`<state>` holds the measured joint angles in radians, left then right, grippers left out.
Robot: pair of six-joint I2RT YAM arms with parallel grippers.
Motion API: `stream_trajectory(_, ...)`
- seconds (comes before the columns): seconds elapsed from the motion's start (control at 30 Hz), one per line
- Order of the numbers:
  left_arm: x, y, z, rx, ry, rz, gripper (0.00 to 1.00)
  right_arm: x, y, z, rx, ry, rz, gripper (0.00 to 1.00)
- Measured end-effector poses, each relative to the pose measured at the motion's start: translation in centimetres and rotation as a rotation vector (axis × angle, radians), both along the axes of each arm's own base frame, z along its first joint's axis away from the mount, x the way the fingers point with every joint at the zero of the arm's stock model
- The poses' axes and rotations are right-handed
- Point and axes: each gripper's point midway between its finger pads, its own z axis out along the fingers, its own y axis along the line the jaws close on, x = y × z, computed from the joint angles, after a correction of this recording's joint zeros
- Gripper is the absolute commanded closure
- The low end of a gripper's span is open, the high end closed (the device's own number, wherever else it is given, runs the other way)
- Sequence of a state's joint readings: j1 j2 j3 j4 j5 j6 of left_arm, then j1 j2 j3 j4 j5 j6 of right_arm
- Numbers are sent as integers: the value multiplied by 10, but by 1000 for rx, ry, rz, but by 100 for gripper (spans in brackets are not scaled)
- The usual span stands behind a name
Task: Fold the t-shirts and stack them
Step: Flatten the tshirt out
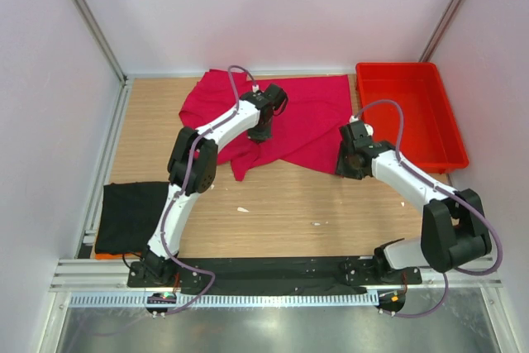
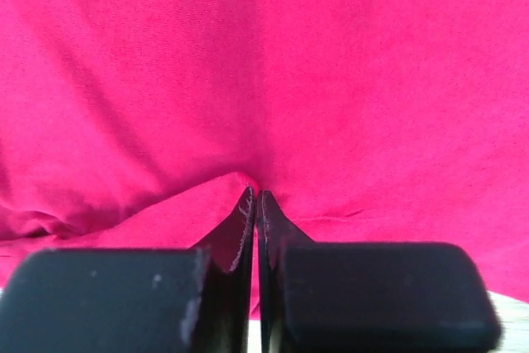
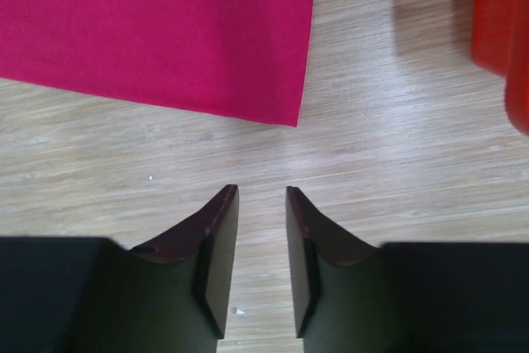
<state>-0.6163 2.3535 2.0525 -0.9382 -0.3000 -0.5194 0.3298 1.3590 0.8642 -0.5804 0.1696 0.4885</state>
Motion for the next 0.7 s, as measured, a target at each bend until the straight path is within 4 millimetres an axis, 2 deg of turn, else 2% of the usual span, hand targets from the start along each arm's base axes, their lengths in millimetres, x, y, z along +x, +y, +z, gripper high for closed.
stream_trajectory(0.03, 0, 2, 0, 7, 0, -3, 100, 0, 1, -4, 1, 11, -2, 75)
stream_trajectory(0.1, -4, 7, 3, 20, -1, -5, 100, 3, 3, -8, 8, 16, -5, 84)
stream_trajectory(0.17, -10, 14, 12, 28, -8, -6, 100, 8, 5, -12, 7, 21, -7, 90)
stream_trajectory(0.23, -21, 26, 29, 36, -19, -10, 100, 15, 7, -16, 5, 25, -6, 95)
stream_trajectory(0.27, -25, 32, 42, 32, -35, -8, 100, 20, 9, -18, 0, 30, -2, 99)
stream_trajectory(0.43, -41, 55, 121, -41, -165, 20, 100, 46, 17, -28, -8, 31, 14, 99)
stream_trajectory(0.5, -52, 66, 145, -74, -209, 36, 100, 53, 19, -33, -11, 38, 17, 99)
stream_trajectory(0.6, -76, 83, 156, -95, -226, 65, 100, 58, 21, -44, -18, 57, 17, 99)
stream_trajectory(0.7, -104, 101, 145, -81, -190, 89, 100, 58, 21, -52, -23, 73, 16, 99)
